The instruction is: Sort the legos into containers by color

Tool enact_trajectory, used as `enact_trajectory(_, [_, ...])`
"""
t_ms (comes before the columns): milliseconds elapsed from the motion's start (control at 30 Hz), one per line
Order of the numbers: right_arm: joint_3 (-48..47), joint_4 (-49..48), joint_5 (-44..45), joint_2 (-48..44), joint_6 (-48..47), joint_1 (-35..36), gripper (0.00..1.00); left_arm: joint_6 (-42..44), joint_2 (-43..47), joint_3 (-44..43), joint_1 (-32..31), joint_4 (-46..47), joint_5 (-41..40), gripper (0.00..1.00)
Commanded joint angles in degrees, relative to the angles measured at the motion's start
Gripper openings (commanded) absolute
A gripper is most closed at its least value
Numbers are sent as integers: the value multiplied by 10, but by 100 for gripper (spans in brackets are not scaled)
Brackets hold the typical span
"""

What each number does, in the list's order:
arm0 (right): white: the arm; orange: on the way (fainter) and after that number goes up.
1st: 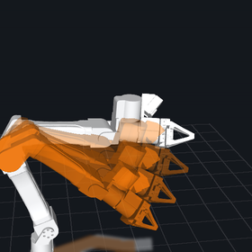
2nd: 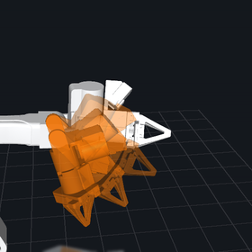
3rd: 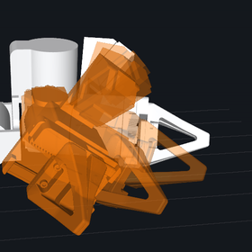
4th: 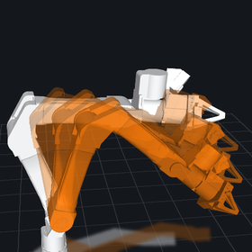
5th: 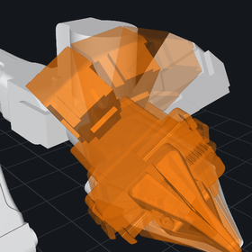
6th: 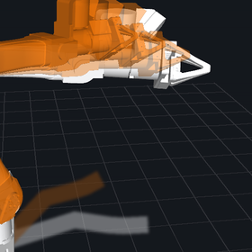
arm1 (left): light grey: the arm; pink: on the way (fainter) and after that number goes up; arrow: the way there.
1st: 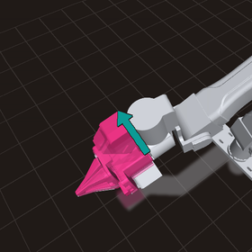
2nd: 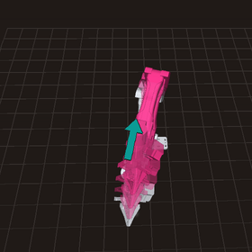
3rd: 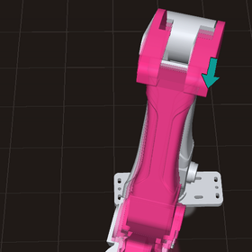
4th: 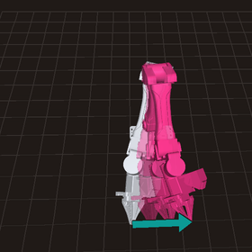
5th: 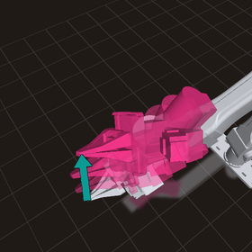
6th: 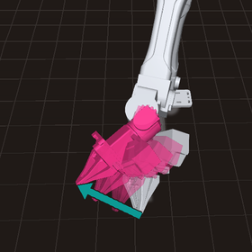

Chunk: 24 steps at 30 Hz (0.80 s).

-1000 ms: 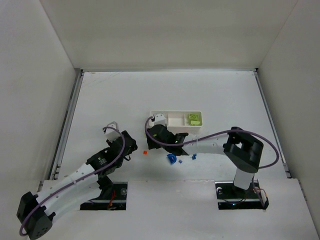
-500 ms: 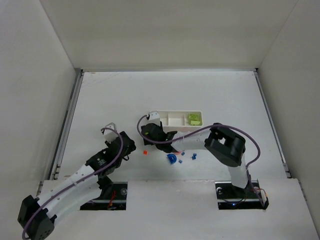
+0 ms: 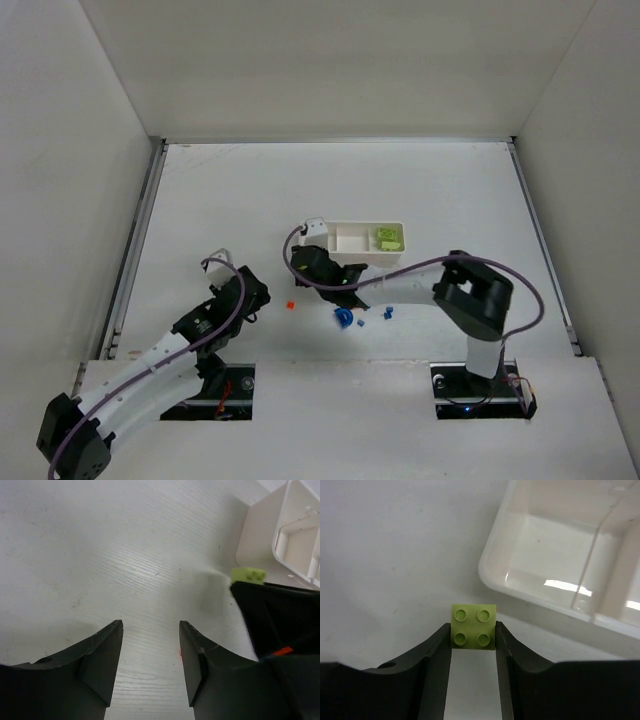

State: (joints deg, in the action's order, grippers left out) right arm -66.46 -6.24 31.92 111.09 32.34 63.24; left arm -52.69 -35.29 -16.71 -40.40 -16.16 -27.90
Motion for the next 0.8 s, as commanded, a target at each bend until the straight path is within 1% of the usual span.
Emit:
enact_trajectory(0, [39, -26, 1, -135, 11, 3, 27, -3, -22, -4, -11, 22, 14, 46])
enact_trajectory(100, [97, -11, 5, -215, 4, -38, 27, 15, -73, -19, -41, 45, 20, 46])
enact_trajectory(200, [150, 20, -5, -273, 4, -116, 28, 34, -131, -43, -75, 49, 14, 48])
enact_trajectory(267, [170, 42, -18, -293, 1, -160, 28, 43, -167, -59, -96, 49, 11, 49])
enact_trajectory(400, [187, 49, -33, -299, -17, -220, 28, 50, -216, -81, -131, 48, -3, 52])
enact_trajectory(567, [188, 40, -36, -278, -26, -268, 29, 55, -251, -101, -157, 49, -15, 53])
enact_trajectory(700, [183, 34, -46, -268, -25, -277, 32, 59, -277, -110, -165, 49, -16, 53])
enact_trajectory(767, [180, 34, -40, -262, -28, -278, 37, 60, -284, -112, -169, 48, -22, 53])
